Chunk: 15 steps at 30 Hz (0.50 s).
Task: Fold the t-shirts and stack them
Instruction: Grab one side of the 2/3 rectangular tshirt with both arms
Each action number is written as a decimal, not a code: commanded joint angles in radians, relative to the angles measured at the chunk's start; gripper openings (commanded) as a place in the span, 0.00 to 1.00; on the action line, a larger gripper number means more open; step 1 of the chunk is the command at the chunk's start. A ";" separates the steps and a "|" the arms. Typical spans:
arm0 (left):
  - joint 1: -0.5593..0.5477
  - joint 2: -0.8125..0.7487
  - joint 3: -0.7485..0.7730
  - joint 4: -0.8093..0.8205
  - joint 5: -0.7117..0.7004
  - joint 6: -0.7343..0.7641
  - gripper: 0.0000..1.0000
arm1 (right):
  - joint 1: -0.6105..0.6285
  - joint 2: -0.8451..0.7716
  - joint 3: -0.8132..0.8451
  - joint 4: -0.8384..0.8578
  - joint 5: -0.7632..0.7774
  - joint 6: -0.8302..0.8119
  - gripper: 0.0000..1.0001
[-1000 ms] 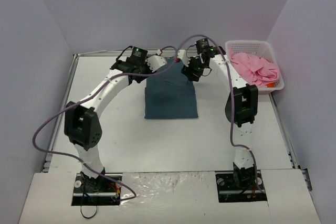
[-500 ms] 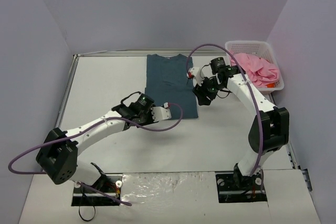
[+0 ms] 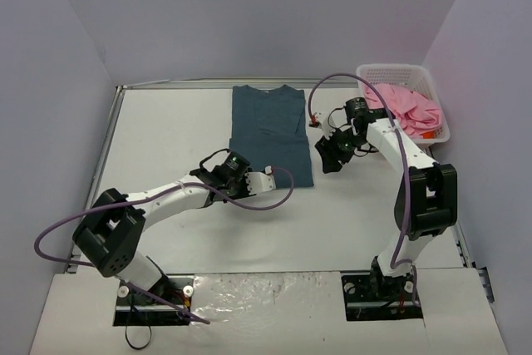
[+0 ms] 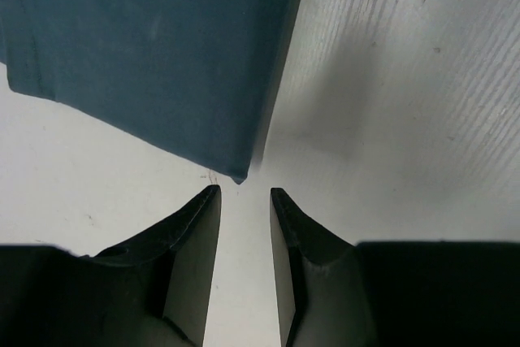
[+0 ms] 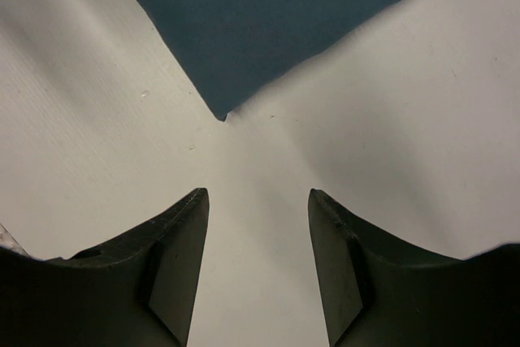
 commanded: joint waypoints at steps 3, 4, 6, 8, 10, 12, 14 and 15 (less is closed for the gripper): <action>-0.006 0.043 0.034 0.036 0.004 0.036 0.30 | 0.005 0.031 0.045 -0.026 -0.011 0.019 0.48; -0.006 0.057 0.038 0.031 0.007 0.039 0.30 | 0.005 0.033 0.044 -0.026 -0.011 0.019 0.48; -0.006 0.069 0.041 0.038 0.001 0.040 0.30 | 0.005 0.038 0.042 -0.024 -0.008 0.014 0.48; -0.006 0.086 0.041 0.048 -0.002 0.044 0.30 | 0.005 0.041 0.042 -0.024 -0.011 0.012 0.48; -0.006 0.108 0.044 0.060 -0.007 0.044 0.30 | 0.005 0.042 0.044 -0.026 -0.011 0.014 0.48; -0.008 0.125 0.054 0.068 -0.045 0.042 0.30 | 0.005 0.039 0.041 -0.026 -0.014 0.011 0.48; -0.006 0.143 0.060 0.071 -0.059 0.037 0.30 | 0.005 0.038 0.038 -0.026 -0.016 0.009 0.48; -0.006 0.148 0.061 0.076 -0.065 0.037 0.30 | 0.005 0.033 0.035 -0.026 -0.017 0.006 0.49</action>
